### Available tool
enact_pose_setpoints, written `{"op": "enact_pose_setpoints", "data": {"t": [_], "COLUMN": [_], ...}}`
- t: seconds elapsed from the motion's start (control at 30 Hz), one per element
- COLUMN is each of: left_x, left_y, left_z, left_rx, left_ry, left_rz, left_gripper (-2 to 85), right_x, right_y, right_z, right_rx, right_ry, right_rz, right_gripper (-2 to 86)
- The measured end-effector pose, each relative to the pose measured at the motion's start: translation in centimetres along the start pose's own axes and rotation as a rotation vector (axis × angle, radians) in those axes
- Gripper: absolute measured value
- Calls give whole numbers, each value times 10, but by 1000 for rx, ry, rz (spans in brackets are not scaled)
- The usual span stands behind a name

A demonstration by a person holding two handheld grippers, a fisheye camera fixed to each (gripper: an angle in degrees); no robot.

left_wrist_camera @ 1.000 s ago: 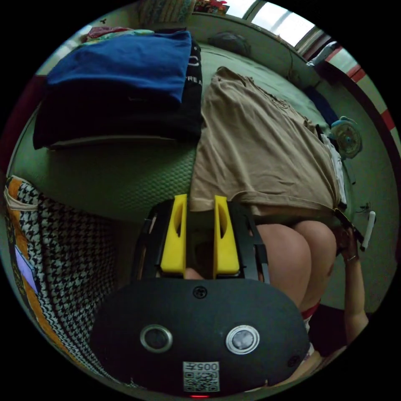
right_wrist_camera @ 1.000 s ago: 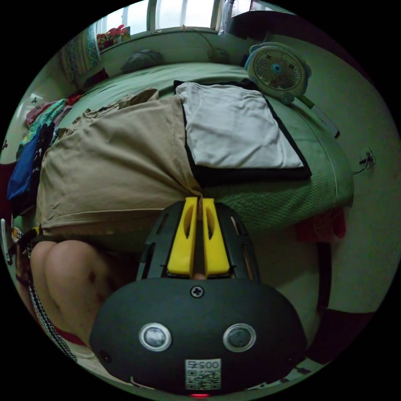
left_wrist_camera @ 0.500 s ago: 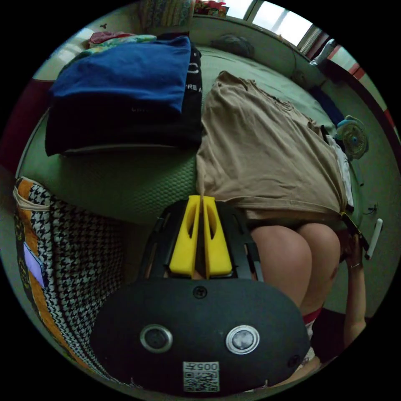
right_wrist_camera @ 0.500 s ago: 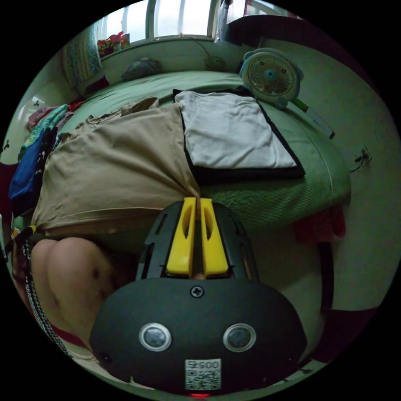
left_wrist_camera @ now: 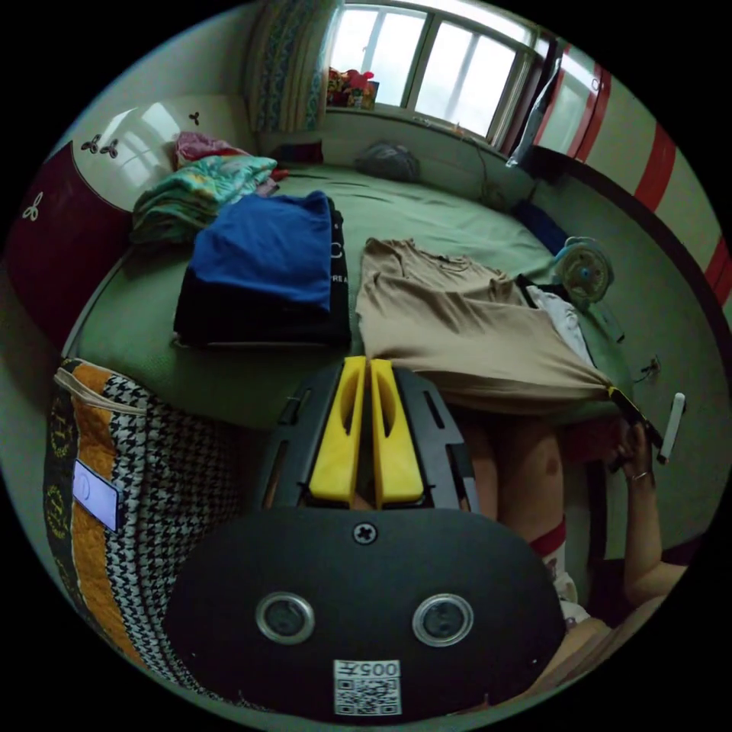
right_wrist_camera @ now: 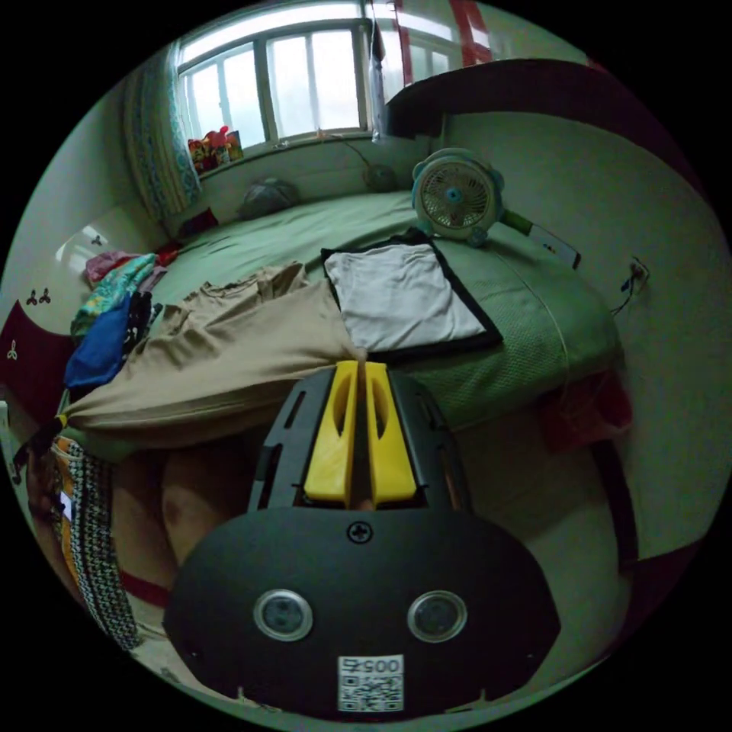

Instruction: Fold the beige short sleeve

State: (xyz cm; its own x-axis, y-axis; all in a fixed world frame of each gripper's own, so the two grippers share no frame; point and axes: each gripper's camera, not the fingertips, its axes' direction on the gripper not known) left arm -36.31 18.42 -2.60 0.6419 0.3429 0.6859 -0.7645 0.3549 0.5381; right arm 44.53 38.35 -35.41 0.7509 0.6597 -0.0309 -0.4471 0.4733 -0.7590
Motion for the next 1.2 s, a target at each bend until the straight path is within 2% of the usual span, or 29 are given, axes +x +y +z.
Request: {"op": "enact_pose_setpoints", "data": {"t": [0.27,0.4,0.77,1.0,1.2], "left_x": [-9,-12,1,7,3], "left_y": [53,68,87,80,54], "left_z": [-81,-117,-190,-223,-196], "left_rx": [13,38,142,173,115], "left_ry": [38,57,41,66,60], "left_rz": [3,-12,49,99,54], "left_gripper": [2,2,1,-1,-1], "right_x": [20,28,39,56,54], "right_y": [34,41,49,44,28], "right_z": [-99,-130,-199,-225,-199], "right_rx": [21,15,18,55,10], "right_ry": [-51,-92,-52,-70,-88], "right_rz": [-42,-40,-64,-17,26], "right_gripper": [-15,-14,-14,-14,-14]}}
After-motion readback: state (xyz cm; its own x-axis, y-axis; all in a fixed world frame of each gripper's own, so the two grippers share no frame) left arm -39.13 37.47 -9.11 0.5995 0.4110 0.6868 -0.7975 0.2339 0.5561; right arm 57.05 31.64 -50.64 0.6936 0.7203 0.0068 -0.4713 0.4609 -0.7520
